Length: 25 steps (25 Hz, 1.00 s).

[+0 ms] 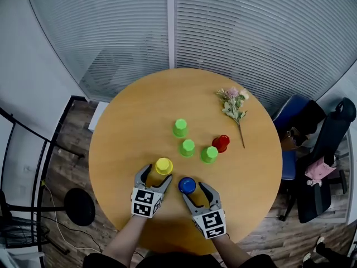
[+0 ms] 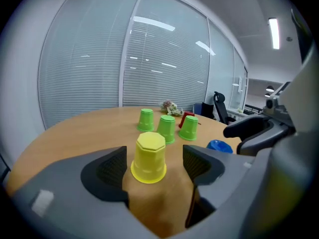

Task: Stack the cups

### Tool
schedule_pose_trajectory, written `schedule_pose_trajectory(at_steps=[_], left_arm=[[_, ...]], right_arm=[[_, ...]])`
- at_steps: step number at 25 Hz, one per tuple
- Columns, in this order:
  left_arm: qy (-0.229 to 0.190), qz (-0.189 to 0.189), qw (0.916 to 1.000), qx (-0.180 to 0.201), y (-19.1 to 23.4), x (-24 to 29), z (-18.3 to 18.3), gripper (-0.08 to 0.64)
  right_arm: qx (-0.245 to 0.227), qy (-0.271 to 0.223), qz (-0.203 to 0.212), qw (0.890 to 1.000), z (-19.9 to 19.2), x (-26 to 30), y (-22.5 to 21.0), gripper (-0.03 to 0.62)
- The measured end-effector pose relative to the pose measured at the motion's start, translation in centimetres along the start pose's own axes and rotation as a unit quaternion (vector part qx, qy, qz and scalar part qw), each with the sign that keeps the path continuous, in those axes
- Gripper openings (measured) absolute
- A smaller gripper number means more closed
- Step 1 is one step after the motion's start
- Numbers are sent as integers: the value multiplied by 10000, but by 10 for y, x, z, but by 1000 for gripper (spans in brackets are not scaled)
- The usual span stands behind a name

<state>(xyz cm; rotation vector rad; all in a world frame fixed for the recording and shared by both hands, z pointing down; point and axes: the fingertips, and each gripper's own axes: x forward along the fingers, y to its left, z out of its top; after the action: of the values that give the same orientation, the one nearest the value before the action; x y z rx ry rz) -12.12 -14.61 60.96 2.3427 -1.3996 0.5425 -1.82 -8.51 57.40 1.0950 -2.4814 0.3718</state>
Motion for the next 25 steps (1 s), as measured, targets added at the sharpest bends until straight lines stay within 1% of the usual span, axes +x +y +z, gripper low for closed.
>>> schedule_pose_trajectory(at_steps=[5,9,10,11,12,16,20,25], left_arm=[[53,32,9999,155,8,23,12,339],[172,-12,9996,226,9,34,9,331],[192,-14,9996,221,9,35,8,307],[200,-21,9996,220,9,35,7,248],[203,-41,9995,222,8,34,7,247],[99,-151,9995,251,4,23,14,245],[-41,-329,9986,400,-8,-3,17,245],[19,-541,9975,455,-32,-22,0,245]], right_arm=[[14,-11,-146,9999,-2,-16,-7,241],[67,51,-283,9996,-12,-25,-14,241],[90,69,-308,9995,-15,-27,-16,241],[106,82,-326,9994,-16,-28,-17,241],[116,75,-338,9993,-17,-29,-18,241],[148,-28,-367,9992,-9,-32,-19,241],[172,-72,-373,9991,-6,-35,-17,241],[237,-27,-348,9991,-14,-40,-10,241]])
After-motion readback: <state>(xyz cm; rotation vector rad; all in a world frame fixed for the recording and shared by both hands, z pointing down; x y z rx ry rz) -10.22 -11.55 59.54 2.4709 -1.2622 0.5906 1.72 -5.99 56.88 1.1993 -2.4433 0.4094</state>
